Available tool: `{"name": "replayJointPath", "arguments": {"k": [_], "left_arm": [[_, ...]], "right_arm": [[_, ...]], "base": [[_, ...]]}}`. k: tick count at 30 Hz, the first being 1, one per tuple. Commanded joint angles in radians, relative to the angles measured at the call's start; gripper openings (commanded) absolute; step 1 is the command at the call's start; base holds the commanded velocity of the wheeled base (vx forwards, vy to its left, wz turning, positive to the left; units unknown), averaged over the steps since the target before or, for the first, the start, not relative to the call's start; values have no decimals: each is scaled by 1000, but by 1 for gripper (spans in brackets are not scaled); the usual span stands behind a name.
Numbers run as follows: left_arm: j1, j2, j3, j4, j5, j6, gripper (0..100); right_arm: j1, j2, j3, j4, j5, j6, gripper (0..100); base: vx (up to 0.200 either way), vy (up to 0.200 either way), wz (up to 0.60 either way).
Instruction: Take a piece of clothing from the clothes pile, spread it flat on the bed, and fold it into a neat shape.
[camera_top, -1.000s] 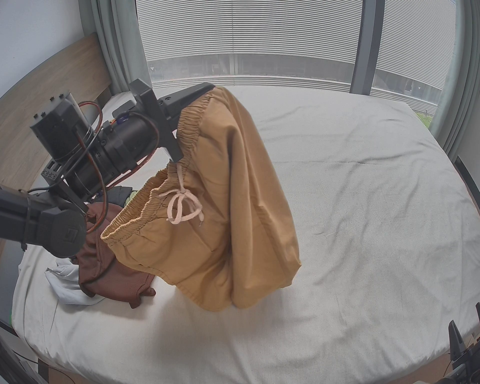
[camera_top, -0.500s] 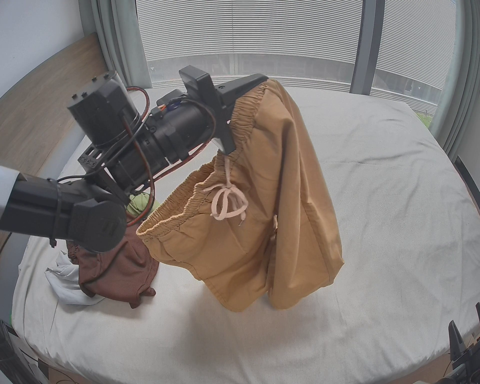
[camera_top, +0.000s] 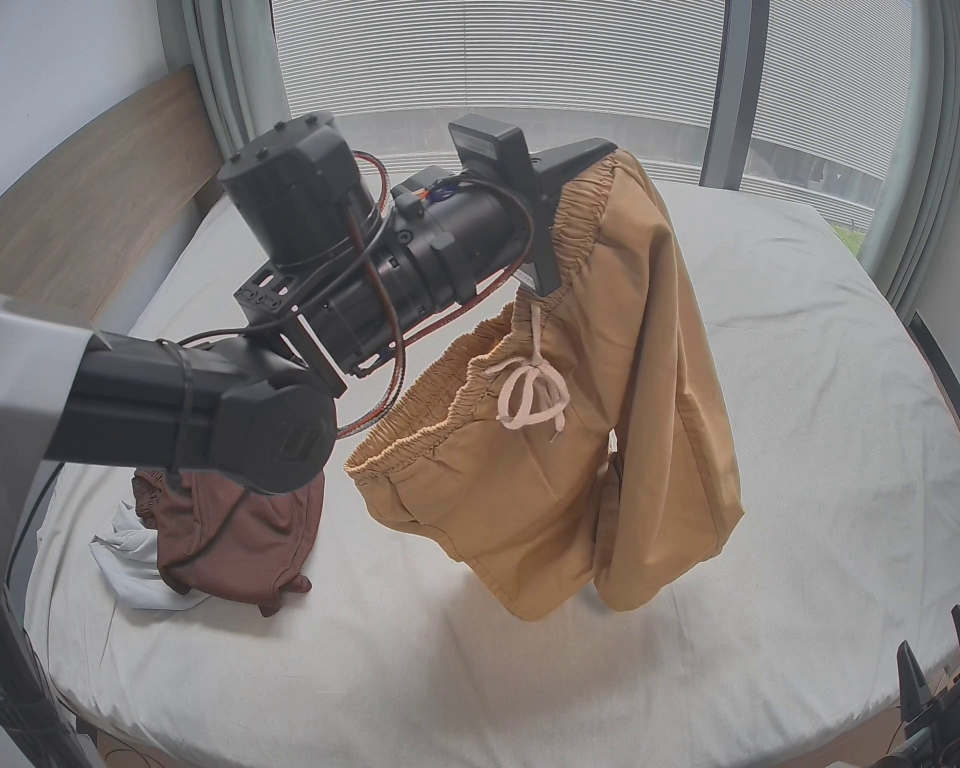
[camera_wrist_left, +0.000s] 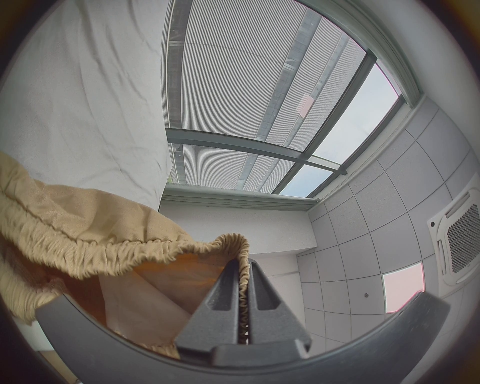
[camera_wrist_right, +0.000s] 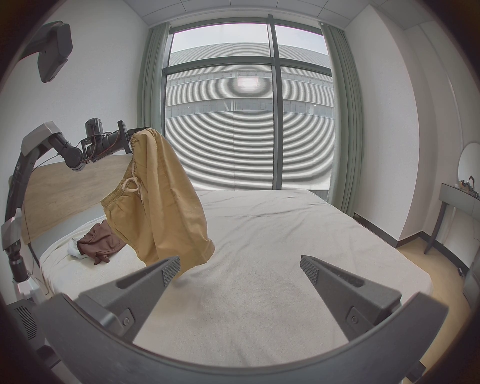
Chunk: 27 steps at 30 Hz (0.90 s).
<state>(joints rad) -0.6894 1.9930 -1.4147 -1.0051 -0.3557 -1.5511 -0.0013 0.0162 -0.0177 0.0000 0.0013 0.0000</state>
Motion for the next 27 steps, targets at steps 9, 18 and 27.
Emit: {"name": "replayJointPath", "arguments": {"k": [9,18,27], "left_arm": [[-22,81,-82,0,20,-80,0],[-56,109,-115,-3,31,-110,0],[21,124,-112,-7,103,-87,0]], "right_arm": [[0,-12,18,0,0,0,100],[0,-12,18,0,0,0,100],[0,-12,18,0,0,0,100]], "base": [[0,0,0],[0,0,0],[0,0,0]]}}
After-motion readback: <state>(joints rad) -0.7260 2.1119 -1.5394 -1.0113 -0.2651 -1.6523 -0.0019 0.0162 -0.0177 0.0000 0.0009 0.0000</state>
